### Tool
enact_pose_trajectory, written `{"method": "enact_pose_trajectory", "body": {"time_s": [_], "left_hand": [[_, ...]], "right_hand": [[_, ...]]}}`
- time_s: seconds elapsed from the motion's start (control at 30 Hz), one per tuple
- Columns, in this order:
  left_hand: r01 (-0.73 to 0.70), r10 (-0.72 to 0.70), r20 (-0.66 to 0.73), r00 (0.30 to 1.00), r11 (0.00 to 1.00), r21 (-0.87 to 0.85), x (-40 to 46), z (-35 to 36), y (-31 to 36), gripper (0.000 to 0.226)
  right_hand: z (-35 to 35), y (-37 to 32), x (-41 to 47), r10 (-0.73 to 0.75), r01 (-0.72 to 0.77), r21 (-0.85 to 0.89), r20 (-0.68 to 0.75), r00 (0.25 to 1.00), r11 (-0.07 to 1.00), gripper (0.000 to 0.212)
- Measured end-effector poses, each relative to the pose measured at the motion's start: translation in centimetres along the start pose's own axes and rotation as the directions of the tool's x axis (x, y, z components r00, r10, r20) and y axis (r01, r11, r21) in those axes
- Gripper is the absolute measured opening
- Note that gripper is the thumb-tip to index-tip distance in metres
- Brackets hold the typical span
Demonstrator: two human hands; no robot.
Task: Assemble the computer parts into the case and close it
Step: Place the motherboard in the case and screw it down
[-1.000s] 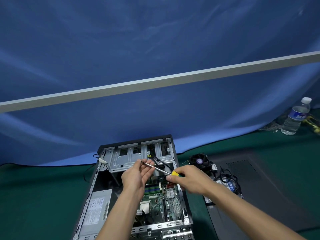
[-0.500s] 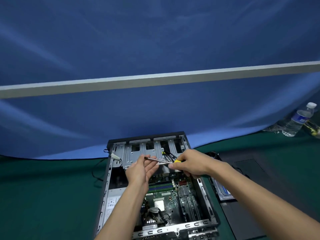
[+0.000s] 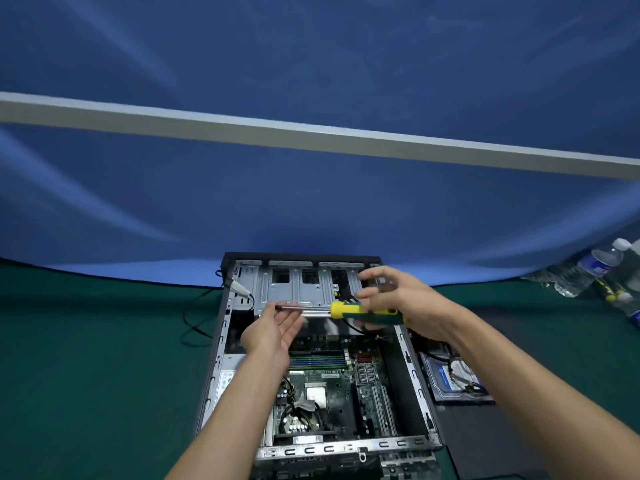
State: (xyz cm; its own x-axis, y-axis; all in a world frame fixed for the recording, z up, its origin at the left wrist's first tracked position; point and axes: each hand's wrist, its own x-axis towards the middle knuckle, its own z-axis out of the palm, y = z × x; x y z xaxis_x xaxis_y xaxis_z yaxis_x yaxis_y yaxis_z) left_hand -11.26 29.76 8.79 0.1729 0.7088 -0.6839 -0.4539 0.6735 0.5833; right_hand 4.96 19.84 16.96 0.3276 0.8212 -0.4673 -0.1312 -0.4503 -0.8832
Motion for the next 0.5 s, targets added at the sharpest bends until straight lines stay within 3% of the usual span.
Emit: {"method": "enact_pose_trajectory", "body": {"time_s": [0.07,0.1,0.17,0.2,0.27,0.37,0.43,0.5], "left_hand": [[0.031,-0.031,-0.010,0.999,0.999,0.005,0.1,0.0,-0.4,0.018],[0.044,-0.044,-0.011,0.999,0.999,0.011,0.1,0.1,-0.6,0.016],[0.063,-0.062,-0.025,0.998,0.998,0.022,0.1,0.2,-0.9,0.023],[0.075,-0.074,-0.033,0.997,0.997,0.018,0.3,0.2,-1.2,0.027],[0.104,-0.103,-0.030,0.994,0.994,0.020,0.6,0.2,-1.3,0.030],[0.134,-0.134,-0.005,0.991,0.991,0.027,1.1,0.1,-1.6,0.032],[0.153,-0.153,0.020,0.988,0.988,0.015,1.3,0.0,-1.8,0.030],[0.190,-0.190,0.050,0.980,0.982,0.006,1.4,-0.1,-2.1,0.026]], "right_hand": [[0.7,0.6,0.4,-0.079,0.090,0.041,-0.226,0.971,0.995,0.019],[1.1,1.0,0.7,-0.119,0.118,-0.025,-0.355,0.927,0.993,0.010],[1.6,1.6,1.1,-0.244,0.074,-0.334,-0.501,0.831,0.940,0.018],[1.8,1.9,1.1,-0.299,0.034,-0.476,-0.493,0.817,0.879,0.025],[2.2,2.0,1.0,-0.337,0.019,-0.582,-0.443,0.830,0.813,0.024],[2.3,1.6,0.9,-0.308,0.097,-0.444,-0.433,0.847,0.891,0.010],[2.2,1.1,0.6,-0.301,0.188,-0.283,-0.437,0.848,0.940,0.013],[2.1,0.9,0.4,-0.329,0.220,-0.283,-0.436,0.837,0.934,0.017]]}}
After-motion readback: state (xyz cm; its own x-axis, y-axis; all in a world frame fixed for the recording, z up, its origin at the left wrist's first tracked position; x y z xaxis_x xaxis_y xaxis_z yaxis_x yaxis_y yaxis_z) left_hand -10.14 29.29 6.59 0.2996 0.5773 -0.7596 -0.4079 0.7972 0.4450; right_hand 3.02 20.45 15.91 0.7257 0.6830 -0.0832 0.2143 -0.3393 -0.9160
